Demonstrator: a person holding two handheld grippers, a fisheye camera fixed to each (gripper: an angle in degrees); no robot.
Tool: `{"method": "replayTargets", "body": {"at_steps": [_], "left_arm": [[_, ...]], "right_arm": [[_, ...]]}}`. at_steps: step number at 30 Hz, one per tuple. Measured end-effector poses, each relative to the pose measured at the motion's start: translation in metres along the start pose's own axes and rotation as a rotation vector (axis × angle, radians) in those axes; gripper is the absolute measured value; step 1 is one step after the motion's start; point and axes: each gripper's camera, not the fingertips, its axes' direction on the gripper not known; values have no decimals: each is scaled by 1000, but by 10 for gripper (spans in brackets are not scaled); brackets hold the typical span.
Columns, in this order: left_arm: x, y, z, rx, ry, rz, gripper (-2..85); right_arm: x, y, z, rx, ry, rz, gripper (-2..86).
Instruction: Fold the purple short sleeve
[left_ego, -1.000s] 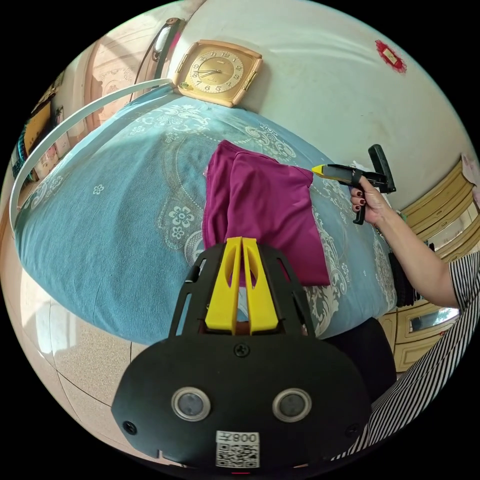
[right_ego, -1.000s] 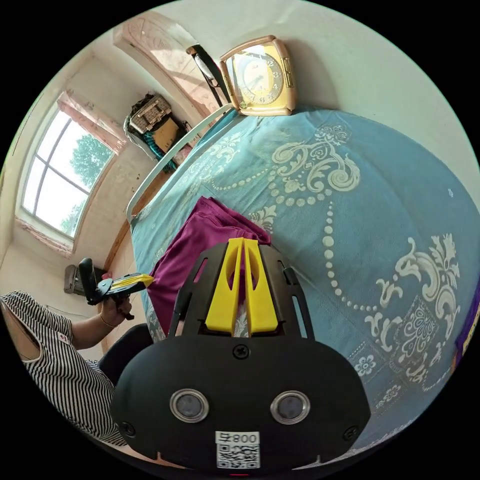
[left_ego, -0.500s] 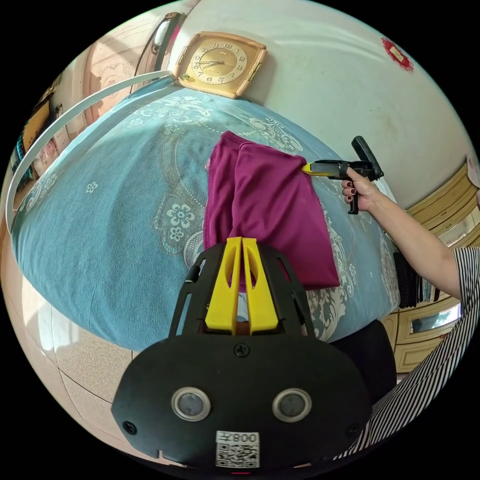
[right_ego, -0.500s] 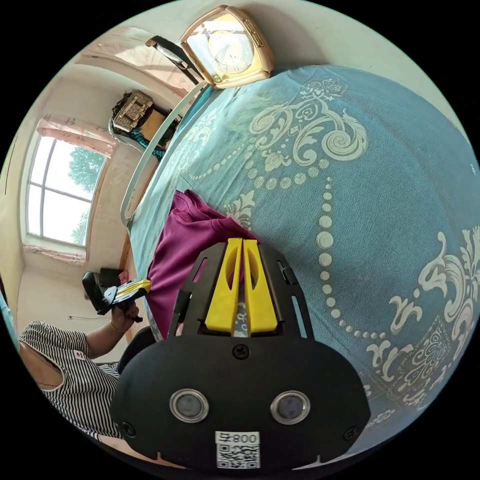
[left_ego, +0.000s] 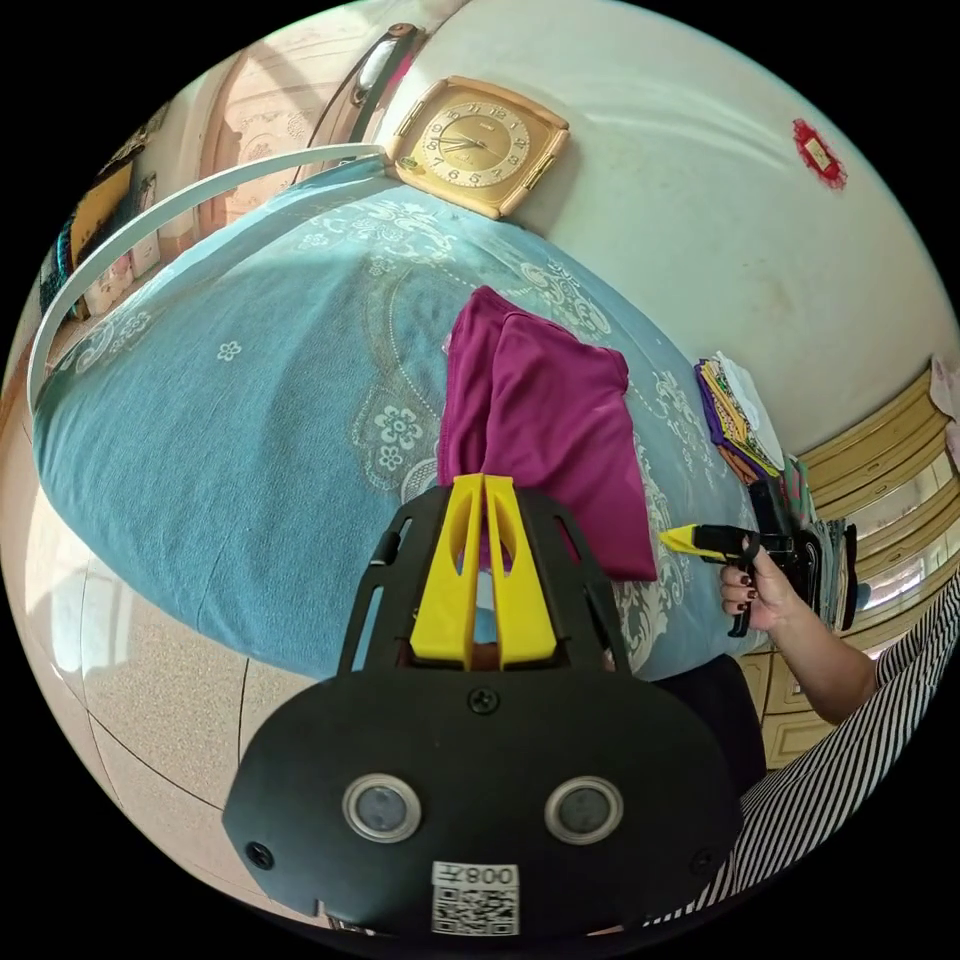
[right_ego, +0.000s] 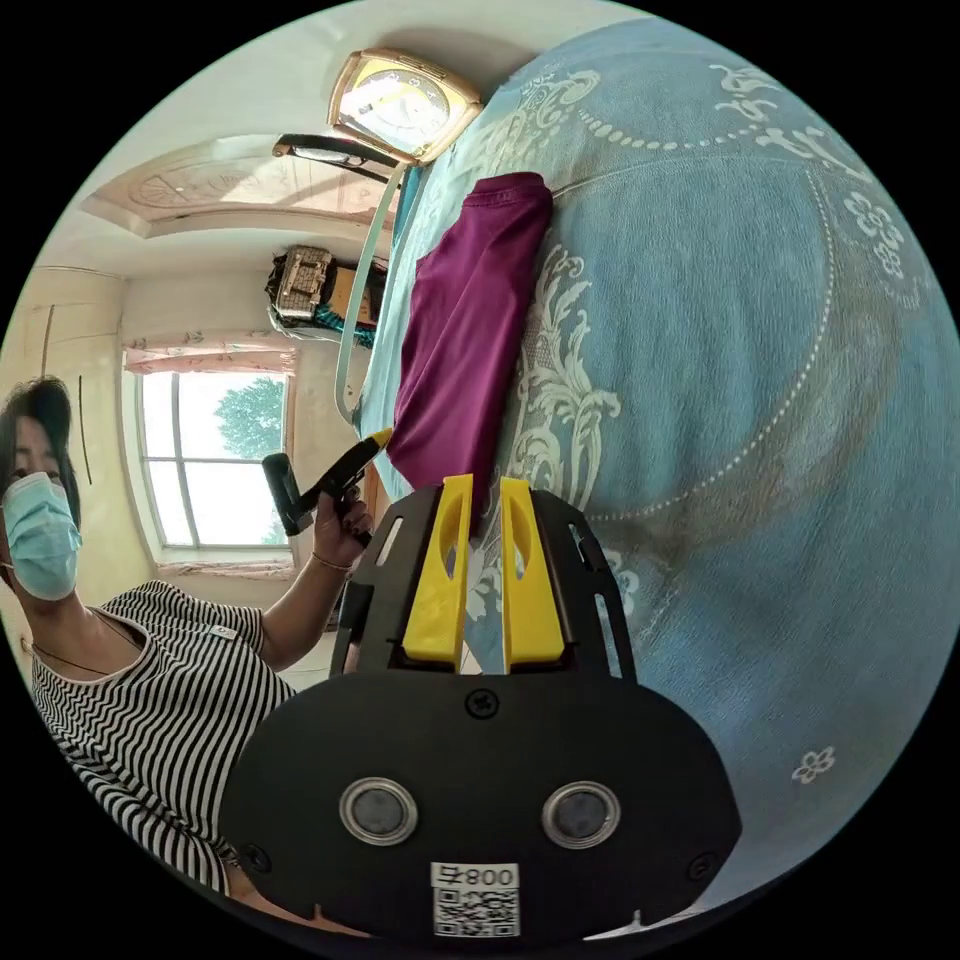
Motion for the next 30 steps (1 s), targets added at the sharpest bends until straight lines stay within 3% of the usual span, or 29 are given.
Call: {"method": "replayTargets", "body": {"at_steps": [3, 5, 9, 13, 20, 23, 30], "left_arm": [[21, 12, 13, -63, 26, 88, 3], [29, 24, 32, -141, -53, 124, 4], [41, 35, 24, -83, 30, 116, 9], [95, 53, 41, -165, 149, 367, 29], [182, 82, 86, -325, -21, 884, 65], [190, 94, 100, -331, -145, 951, 43], [185, 97, 84, -265, -141, 931, 23]], "right_arm": [[-4, 6, 2, -42, 20, -2, 54], [-7, 5, 2, -57, 47, -10, 53], [-5, 8, -17, -43, 43, 4, 55], [7, 18, -34, -40, -26, 54, 70], [27, 21, -48, -39, -163, 125, 62], [30, 24, -55, -35, -200, 144, 62], [32, 32, -64, -37, -254, 170, 69]]}}
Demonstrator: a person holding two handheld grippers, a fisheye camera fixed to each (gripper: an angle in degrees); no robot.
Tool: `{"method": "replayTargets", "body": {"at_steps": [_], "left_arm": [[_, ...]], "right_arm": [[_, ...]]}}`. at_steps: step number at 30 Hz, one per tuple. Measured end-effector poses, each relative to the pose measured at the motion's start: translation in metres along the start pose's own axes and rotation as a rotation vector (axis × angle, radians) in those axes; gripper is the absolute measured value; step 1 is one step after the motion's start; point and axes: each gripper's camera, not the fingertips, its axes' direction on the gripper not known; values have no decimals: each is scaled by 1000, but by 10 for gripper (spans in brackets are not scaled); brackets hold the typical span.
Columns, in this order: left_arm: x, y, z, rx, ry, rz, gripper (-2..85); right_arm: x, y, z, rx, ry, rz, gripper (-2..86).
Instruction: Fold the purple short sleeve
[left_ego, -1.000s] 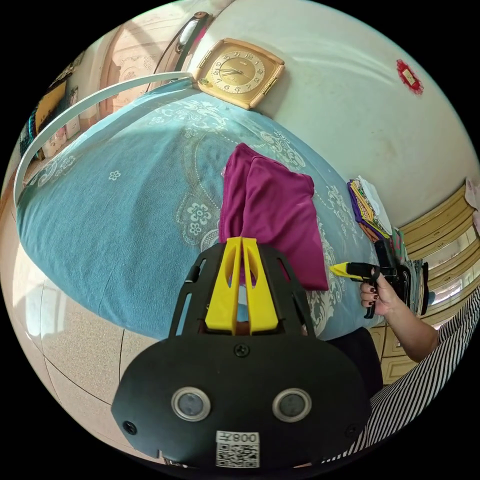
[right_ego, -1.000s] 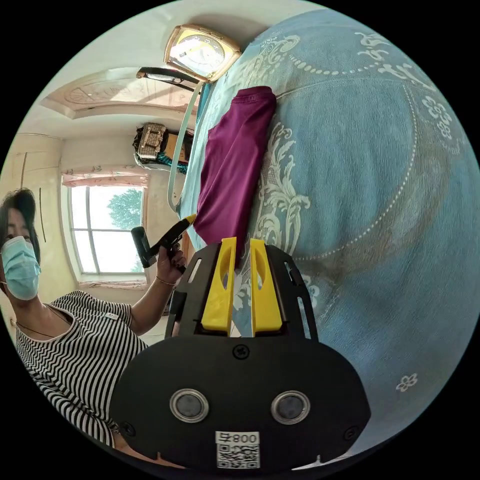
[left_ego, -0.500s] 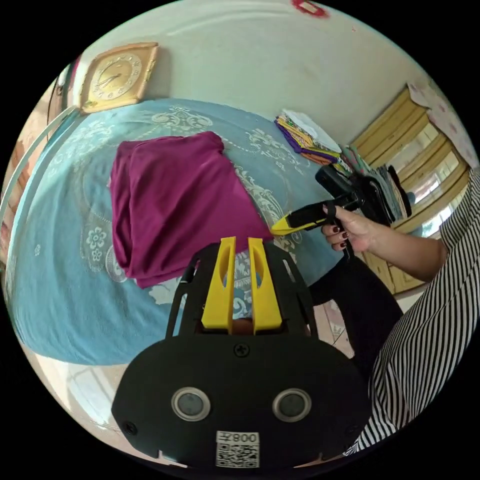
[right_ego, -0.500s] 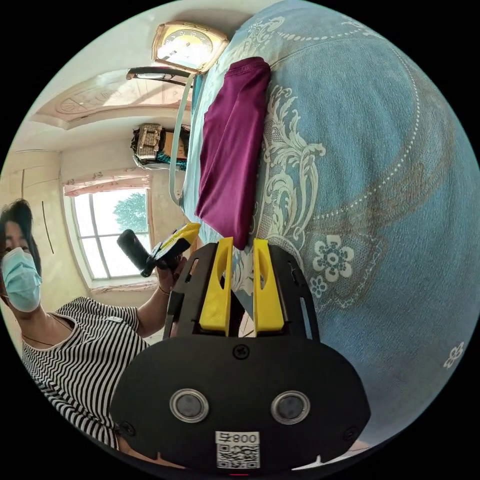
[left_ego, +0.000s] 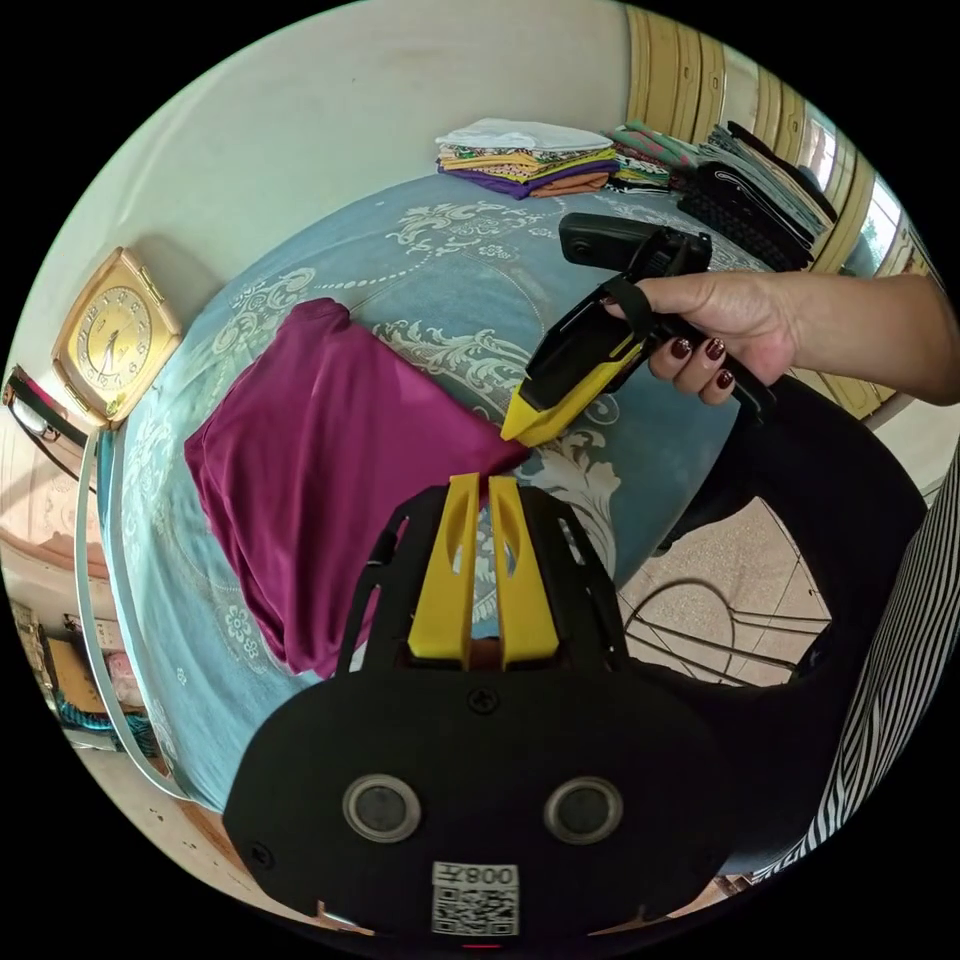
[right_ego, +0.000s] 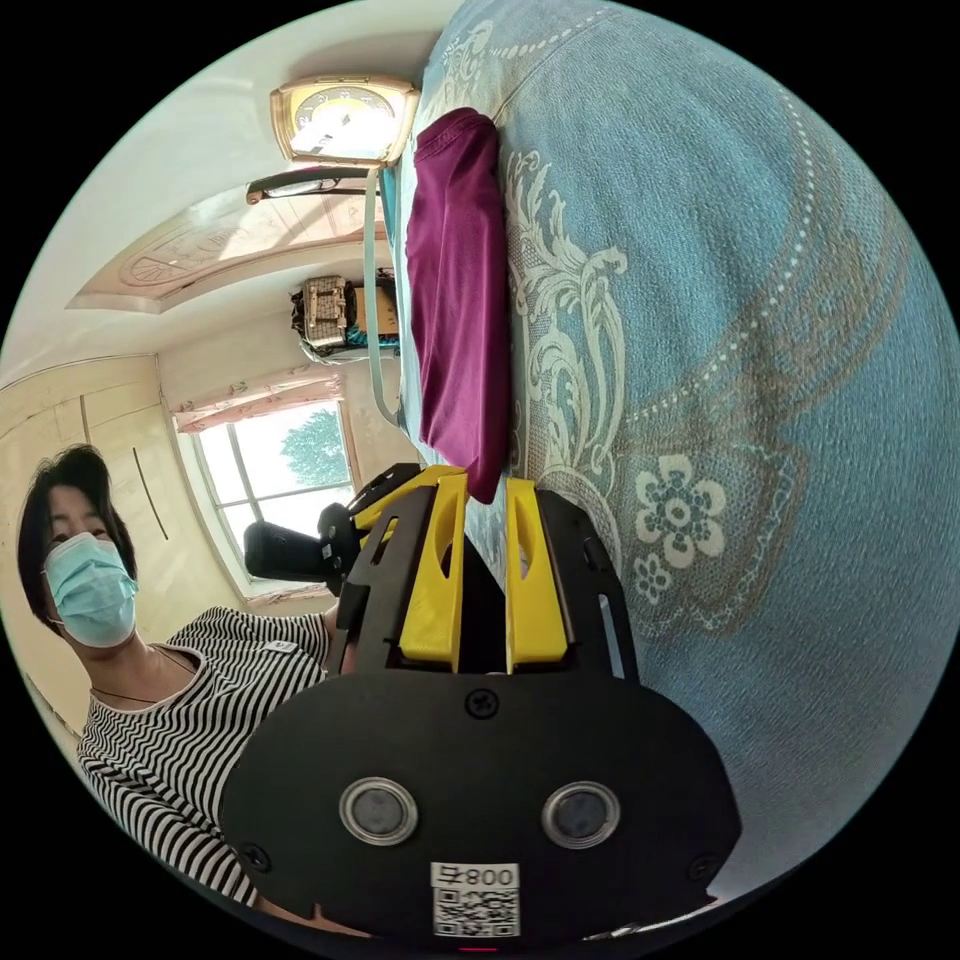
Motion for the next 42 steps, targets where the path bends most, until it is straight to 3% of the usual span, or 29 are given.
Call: {"method": "replayTargets", "body": {"at_steps": [9, 15, 21, 23, 26, 31, 42], "left_arm": [[-30, 16, -12, 12, -3, -24, 21], [-93, 57, -41, 53, 94, -244, 21], [-197, 155, -47, 220, 557, -780, 33], [-229, 197, -26, 341, 850, -999, 59], [-249, 239, -4, 542, 1070, -1222, 86], [-270, 272, 8, 658, 1142, -1401, 94], [-301, 291, -1, 776, 1038, -1590, 63]], "right_arm": [[-1, 5, 14, -3, -108, 37, 50], [-16, 21, 21, 14, -148, 11, 24], [-46, 42, 21, 54, -209, -47, 18], [-56, 47, 25, 56, -221, -64, 17], [-74, 56, 33, 54, -220, -92, 16], [-102, 73, 47, 59, -212, -127, 16], [-143, 118, 83, 75, -211, -150, 16]]}}
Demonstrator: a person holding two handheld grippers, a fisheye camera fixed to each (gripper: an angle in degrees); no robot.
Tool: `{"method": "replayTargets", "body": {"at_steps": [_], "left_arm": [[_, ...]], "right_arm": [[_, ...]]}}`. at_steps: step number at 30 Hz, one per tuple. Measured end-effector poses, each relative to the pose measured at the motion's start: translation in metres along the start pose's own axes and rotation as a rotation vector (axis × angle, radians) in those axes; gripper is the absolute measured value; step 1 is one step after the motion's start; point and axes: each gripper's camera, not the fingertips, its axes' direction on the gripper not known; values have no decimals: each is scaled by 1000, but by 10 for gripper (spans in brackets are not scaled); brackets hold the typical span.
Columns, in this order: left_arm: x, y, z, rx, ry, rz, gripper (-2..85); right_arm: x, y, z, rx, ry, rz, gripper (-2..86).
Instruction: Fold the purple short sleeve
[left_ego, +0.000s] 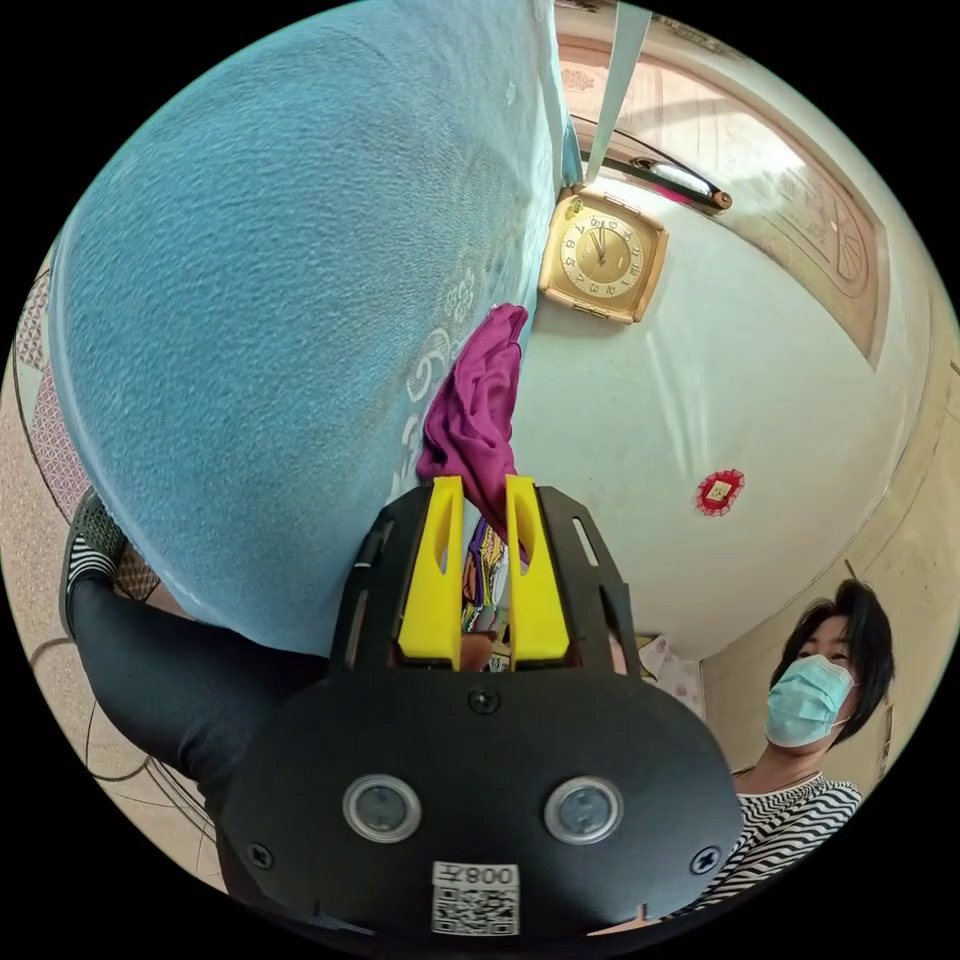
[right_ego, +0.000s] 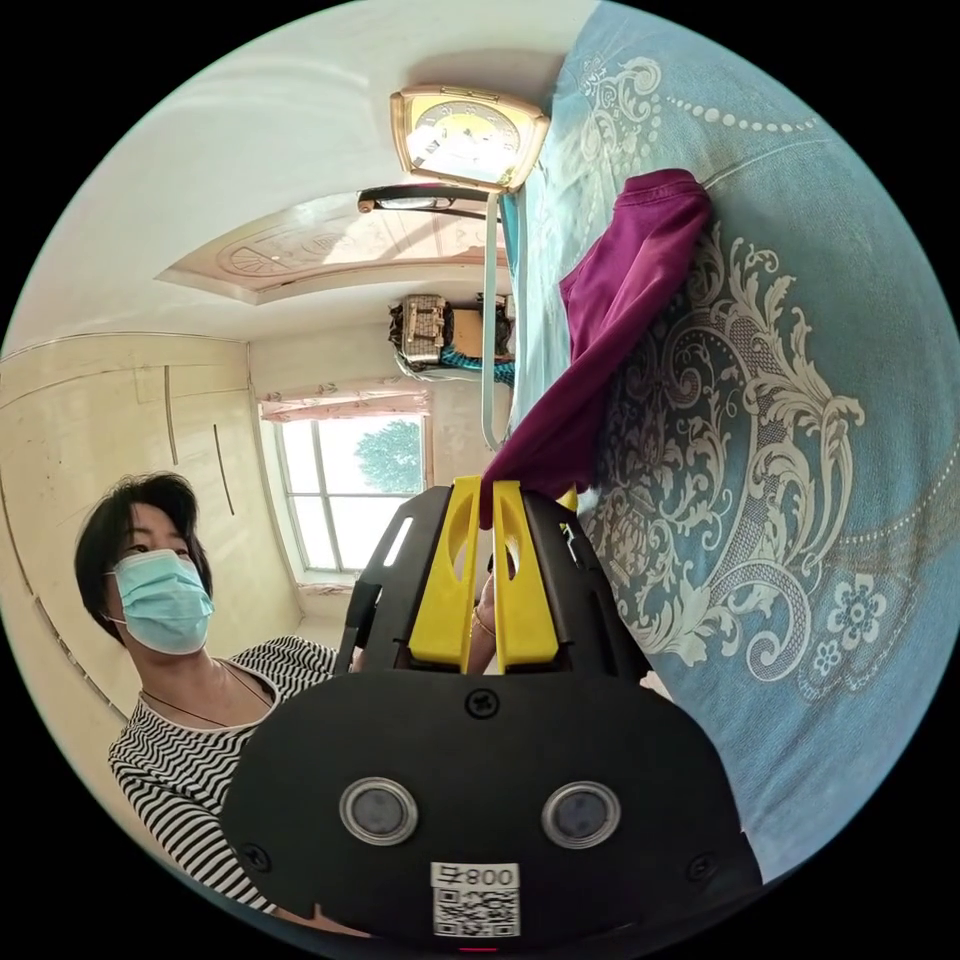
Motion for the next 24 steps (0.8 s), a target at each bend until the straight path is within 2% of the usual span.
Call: {"method": "replayTargets", "body": {"at_steps": [12, 24], "left_arm": [[49, 36, -8, -33, -95, 162, 33], [80, 147, 1, -155, -44, 302, 29]], "right_arm": [[-38, 83, 32, 50, 11, 28, 15], [-139, 234, 54, 115, 30, -63, 14]]}}
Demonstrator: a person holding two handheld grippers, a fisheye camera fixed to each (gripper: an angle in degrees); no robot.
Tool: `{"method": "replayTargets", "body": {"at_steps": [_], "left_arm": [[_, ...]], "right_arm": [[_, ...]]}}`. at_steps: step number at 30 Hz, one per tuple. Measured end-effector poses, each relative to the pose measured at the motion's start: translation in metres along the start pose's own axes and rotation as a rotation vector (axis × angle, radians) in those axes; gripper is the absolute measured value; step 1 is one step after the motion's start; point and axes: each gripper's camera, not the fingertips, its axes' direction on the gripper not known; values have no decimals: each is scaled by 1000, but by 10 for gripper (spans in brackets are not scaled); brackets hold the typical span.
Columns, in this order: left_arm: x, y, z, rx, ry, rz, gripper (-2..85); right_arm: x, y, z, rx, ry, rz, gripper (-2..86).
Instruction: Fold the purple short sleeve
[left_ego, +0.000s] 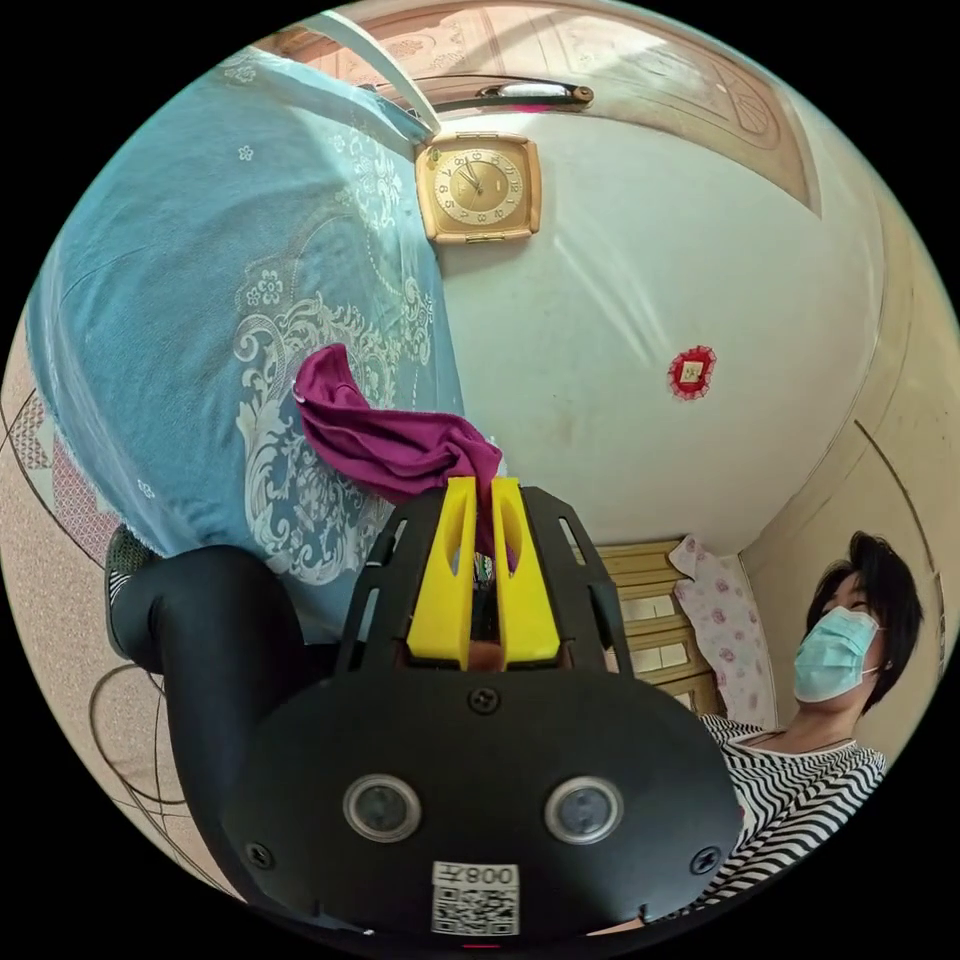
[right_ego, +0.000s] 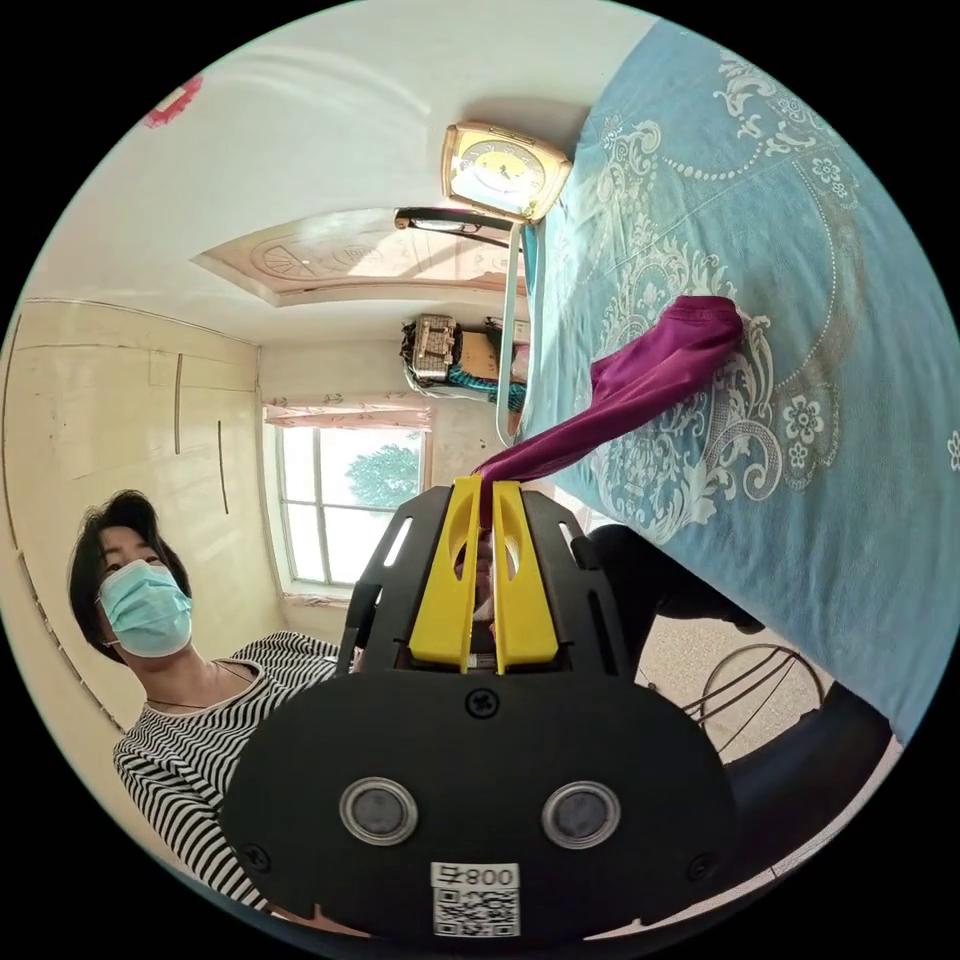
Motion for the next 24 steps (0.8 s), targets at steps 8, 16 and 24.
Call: {"method": "replayTargets", "body": {"at_steps": [8, 16, 24], "left_arm": [[59, 65, 42, -101, 67, 202, 29], [66, 135, 99, -182, 185, 247, 28], [65, 189, 176, -324, 198, 320, 28]], "right_arm": [[-121, 100, -17, 84, 36, -230, 15], [-200, 206, -39, 206, 4, -322, 15], [-255, 296, -63, 311, 15, -346, 15]]}}
